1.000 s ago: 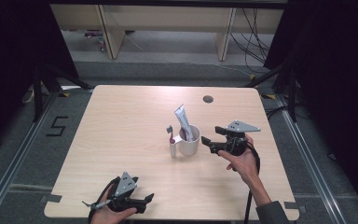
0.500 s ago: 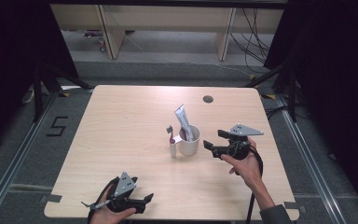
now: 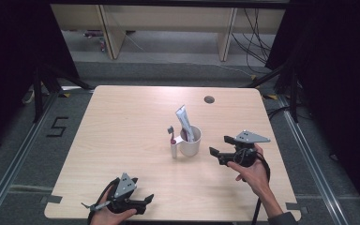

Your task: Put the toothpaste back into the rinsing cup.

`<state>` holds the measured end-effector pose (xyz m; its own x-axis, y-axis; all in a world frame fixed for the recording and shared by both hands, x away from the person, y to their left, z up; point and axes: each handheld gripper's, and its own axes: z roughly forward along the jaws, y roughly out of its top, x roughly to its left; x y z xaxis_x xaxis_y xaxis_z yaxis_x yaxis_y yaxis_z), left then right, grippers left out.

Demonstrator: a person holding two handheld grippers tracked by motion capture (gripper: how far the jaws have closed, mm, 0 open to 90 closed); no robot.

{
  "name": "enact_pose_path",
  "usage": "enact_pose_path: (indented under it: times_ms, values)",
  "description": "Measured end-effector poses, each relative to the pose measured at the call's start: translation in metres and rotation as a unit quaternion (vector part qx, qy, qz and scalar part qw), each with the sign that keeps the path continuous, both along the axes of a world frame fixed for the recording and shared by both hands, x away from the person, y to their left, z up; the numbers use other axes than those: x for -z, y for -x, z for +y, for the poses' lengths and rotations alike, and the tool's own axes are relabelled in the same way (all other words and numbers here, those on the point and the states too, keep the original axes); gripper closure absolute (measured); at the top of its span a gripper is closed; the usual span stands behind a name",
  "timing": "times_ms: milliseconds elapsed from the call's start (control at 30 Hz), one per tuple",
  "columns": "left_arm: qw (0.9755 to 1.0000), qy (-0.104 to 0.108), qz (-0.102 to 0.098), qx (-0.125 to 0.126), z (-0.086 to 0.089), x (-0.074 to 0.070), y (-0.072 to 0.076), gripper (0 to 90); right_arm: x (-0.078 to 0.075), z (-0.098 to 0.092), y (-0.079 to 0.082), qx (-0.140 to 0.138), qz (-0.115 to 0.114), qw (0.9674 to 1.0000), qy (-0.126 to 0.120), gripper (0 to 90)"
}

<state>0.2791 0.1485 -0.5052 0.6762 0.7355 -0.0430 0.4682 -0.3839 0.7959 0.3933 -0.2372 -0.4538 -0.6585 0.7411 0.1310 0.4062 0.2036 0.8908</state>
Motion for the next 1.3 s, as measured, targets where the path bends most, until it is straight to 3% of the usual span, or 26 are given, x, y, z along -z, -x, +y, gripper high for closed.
enact_pose_path:
  times_ms: [33,67,100,200,333,367,500,567,600,633,767,1033,1067,1133,1167,1300]
  values:
    - [1.0000,-0.003,0.000,0.003,0.000,0.000,0.000,18.0,0.001,-0.002,-0.001,-0.004,-0.008,0.9999,0.011,19.7]
    - [1.0000,-0.001,-0.002,0.003,0.000,0.000,0.000,18.0,0.001,-0.002,0.002,0.000,0.007,0.9999,0.014,19.4]
    - [1.0000,-0.001,-0.002,0.003,0.000,0.000,0.000,18.0,0.001,-0.004,0.001,-0.004,-0.004,0.9998,0.018,19.4]
    - [1.0000,-0.001,0.001,-0.001,0.001,0.000,0.000,18.0,0.001,-0.006,0.003,-0.005,-0.004,0.9998,0.017,19.5]
    - [1.0000,-0.004,0.001,0.000,0.002,0.000,0.000,18.0,0.002,-0.007,0.011,-0.004,0.021,0.9998,0.001,19.5]
    - [1.0000,0.006,-0.002,-0.004,0.002,0.001,0.002,18.1,0.003,-0.011,0.012,-0.006,0.002,0.9997,0.022,19.4]
    - [1.0000,-0.002,-0.001,-0.003,0.007,0.001,0.005,18.0,0.005,-0.011,0.020,-0.001,0.018,0.9997,0.018,19.1]
    - [0.9999,-0.006,-0.005,-0.008,0.008,0.000,0.004,18.0,0.006,-0.013,0.023,0.000,0.017,0.9993,0.034,19.1]
    - [0.9999,0.008,-0.005,-0.012,0.006,0.000,0.004,18.0,0.007,-0.014,0.025,0.001,0.019,0.9992,0.034,19.1]
    - [0.9999,-0.006,-0.004,-0.007,0.006,-0.001,0.004,18.0,0.010,-0.017,0.028,-0.005,0.015,0.9988,0.045,19.1]
    - [1.0000,-0.008,-0.003,-0.004,0.006,0.001,0.004,18.1,0.015,-0.020,0.036,-0.006,0.018,0.9986,0.050,18.7]
    - [1.0000,-0.005,-0.002,-0.003,0.005,0.001,0.003,18.1,0.018,-0.027,0.048,-0.006,0.027,0.9982,0.054,18.2]
    - [1.0000,-0.004,-0.001,-0.004,0.004,0.001,0.003,18.1,0.019,-0.028,0.052,-0.003,0.038,0.9981,0.048,18.0]
    - [1.0000,-0.007,0.000,-0.002,0.005,0.001,0.003,18.0,0.019,-0.028,0.053,-0.004,0.040,0.9981,0.046,17.8]
    - [1.0000,-0.006,0.000,-0.002,0.005,0.001,0.003,18.0,0.020,-0.030,0.053,-0.007,0.031,0.9982,0.051,17.6]
    - [1.0000,-0.009,-0.002,-0.004,0.005,0.001,0.003,18.1,0.023,-0.031,0.061,0.000,0.045,0.9979,0.047,17.6]
